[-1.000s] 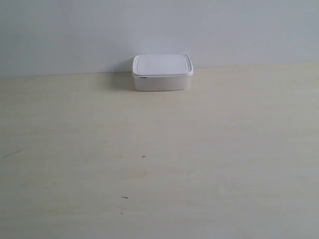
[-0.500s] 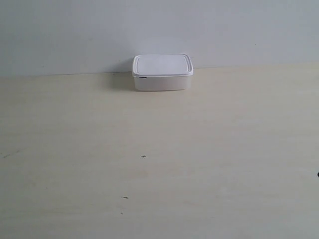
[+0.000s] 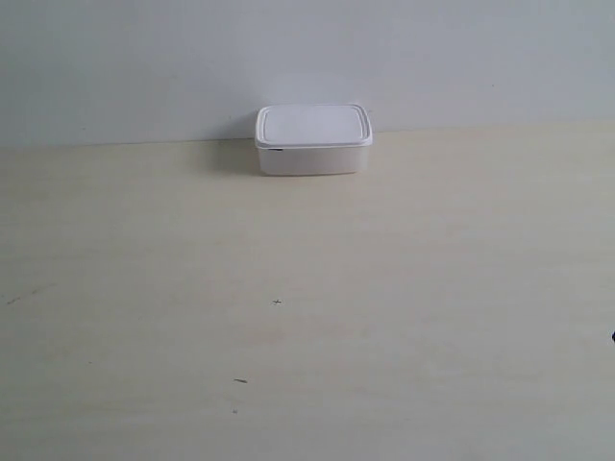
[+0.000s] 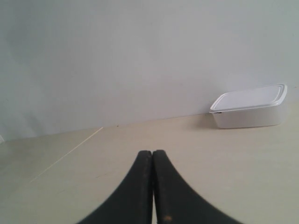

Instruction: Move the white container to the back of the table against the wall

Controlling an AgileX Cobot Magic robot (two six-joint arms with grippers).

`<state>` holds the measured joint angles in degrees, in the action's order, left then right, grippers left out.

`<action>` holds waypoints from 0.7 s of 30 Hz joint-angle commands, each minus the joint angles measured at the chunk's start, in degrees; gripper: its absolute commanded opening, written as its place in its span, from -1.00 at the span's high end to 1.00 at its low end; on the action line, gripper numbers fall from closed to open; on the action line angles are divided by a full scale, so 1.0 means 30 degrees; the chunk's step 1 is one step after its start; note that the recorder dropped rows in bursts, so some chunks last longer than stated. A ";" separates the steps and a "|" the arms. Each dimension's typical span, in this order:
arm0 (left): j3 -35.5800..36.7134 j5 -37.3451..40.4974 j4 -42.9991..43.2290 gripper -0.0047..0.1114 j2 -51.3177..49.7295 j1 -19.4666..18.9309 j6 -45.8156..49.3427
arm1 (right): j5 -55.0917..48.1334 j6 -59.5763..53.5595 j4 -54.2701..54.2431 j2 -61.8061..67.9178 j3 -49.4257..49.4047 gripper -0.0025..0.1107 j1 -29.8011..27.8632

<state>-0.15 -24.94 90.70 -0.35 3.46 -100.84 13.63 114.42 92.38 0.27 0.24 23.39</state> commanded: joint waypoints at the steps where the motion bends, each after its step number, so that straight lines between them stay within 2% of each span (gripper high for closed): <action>1: 0.0050 0.0095 0.0254 0.92 0.0116 -0.0034 0.0059 | 0.0058 -0.0187 0.0025 -0.0089 -0.0079 0.96 -0.0084; 6: 0.0050 0.0811 0.0864 0.92 0.0116 -0.0034 0.0059 | -0.0184 -0.0187 0.0025 -0.0089 -0.0079 0.96 -0.0084; 11: 0.0050 0.2579 0.2703 0.92 0.0116 -0.0034 0.0059 | -0.2750 -0.0187 -0.0286 -0.0089 -0.0079 0.96 -0.0084; 16: 0.0050 0.5803 0.2703 0.92 0.0116 -0.0034 0.0059 | -0.6790 -0.0187 -0.3477 -0.0089 -0.0079 0.96 -0.0084; 21: 0.0050 0.6378 0.2703 0.92 0.0116 -0.0034 0.0059 | -0.7087 -0.0187 -0.5516 -0.0089 -0.0079 0.96 -0.0047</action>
<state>-0.15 -7.37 98.84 -0.35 3.46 -100.84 -6.46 114.42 79.59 0.27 0.24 23.39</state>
